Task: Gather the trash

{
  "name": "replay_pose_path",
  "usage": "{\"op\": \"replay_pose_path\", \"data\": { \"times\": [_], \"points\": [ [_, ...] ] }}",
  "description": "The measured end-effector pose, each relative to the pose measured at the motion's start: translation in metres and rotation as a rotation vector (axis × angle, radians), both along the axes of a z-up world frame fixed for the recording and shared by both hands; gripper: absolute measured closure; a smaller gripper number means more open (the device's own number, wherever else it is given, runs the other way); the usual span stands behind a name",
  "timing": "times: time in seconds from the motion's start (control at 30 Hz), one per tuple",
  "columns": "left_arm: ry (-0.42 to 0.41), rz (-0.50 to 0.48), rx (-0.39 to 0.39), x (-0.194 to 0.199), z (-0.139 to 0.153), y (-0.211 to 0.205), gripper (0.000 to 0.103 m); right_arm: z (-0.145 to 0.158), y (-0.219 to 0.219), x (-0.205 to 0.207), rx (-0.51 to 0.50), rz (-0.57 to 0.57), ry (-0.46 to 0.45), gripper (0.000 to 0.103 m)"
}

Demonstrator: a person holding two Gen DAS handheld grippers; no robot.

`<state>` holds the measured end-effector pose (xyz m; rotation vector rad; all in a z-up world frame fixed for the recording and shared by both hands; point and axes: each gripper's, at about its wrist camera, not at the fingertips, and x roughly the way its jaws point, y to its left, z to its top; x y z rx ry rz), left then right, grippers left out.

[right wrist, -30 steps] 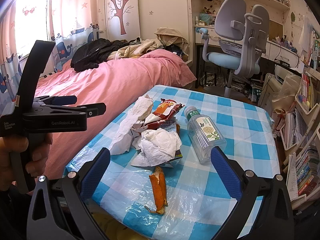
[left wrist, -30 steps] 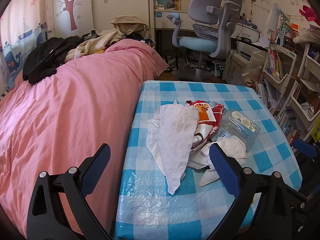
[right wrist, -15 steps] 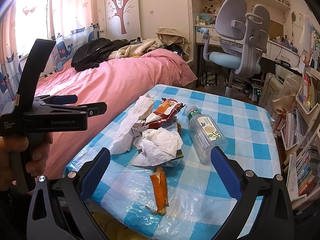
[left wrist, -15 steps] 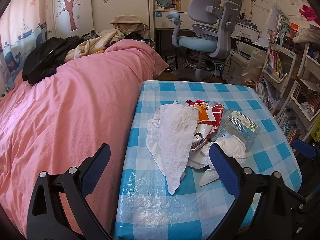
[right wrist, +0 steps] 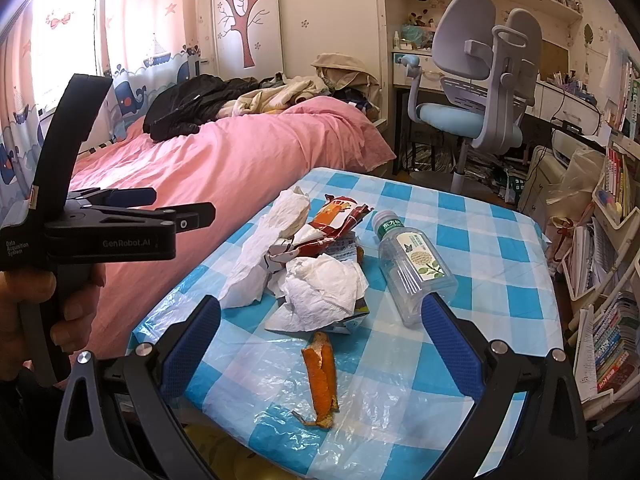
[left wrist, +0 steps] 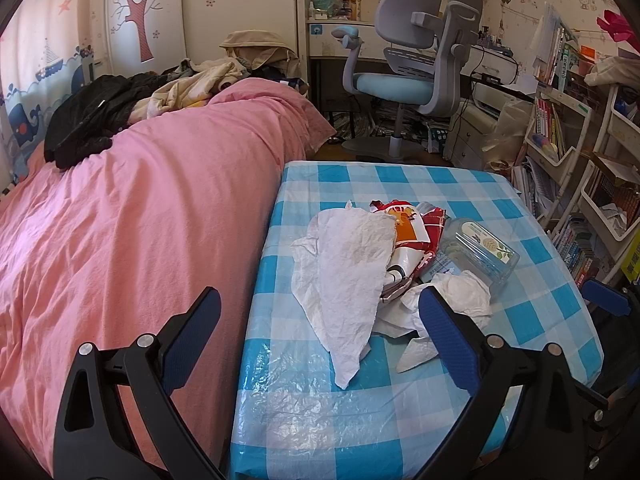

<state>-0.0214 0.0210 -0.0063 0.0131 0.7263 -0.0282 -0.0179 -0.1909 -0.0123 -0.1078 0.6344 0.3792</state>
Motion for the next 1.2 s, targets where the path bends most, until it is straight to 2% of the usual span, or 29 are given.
{"op": "replay_pose_path", "data": {
  "times": [0.9, 1.07, 1.2],
  "points": [
    [0.002, 0.000, 0.000, 0.000, 0.001, 0.000, 0.008, 0.000, 0.001, 0.001, -0.012, 0.003, -0.005, 0.006],
    [0.037, 0.044, 0.010, 0.003, -0.007, 0.007, 0.008, -0.002, 0.004, 0.000, -0.012, 0.005, -0.004, 0.006],
    [0.077, 0.082, -0.040, 0.008, -0.015, 0.023, 0.008, -0.005, 0.009, -0.001, -0.021, 0.008, -0.010, 0.006]
  ]
}}
